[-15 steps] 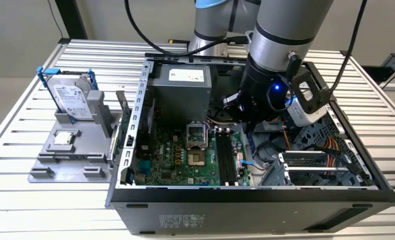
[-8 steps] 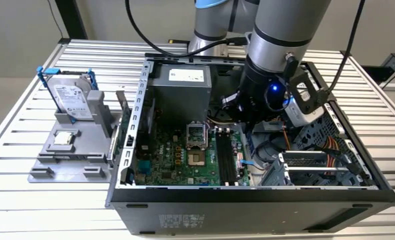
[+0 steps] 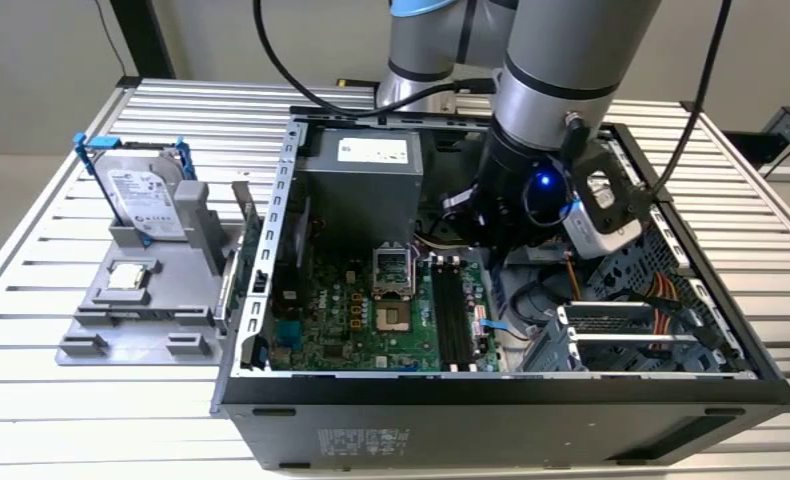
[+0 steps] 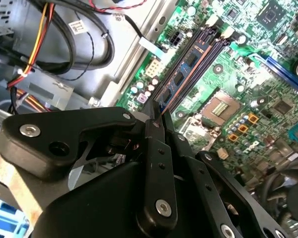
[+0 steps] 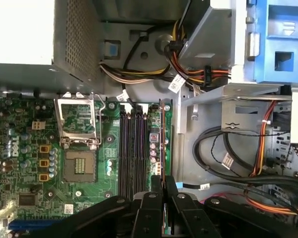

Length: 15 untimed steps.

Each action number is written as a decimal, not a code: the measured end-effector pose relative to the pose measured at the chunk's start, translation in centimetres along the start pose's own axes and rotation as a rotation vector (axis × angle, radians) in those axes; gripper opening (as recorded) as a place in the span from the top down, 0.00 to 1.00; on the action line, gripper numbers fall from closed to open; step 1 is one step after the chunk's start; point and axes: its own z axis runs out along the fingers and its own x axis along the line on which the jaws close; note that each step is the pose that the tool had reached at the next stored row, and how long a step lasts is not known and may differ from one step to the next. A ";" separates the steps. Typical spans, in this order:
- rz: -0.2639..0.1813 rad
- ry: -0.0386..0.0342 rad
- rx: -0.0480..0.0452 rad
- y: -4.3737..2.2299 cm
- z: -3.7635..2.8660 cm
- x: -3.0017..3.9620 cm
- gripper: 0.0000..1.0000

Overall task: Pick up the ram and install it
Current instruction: 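Insert the ram into the slot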

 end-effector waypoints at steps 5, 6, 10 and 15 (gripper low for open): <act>0.046 -0.0020 0.0023 -0.03 0.74 0.12 1.00; 0.049 -0.0021 0.0029 -0.04 0.86 0.15 1.00; 0.053 -0.0025 0.0046 -0.06 1.24 0.29 1.00; 0.053 -0.0026 0.0047 -0.06 1.36 0.35 1.00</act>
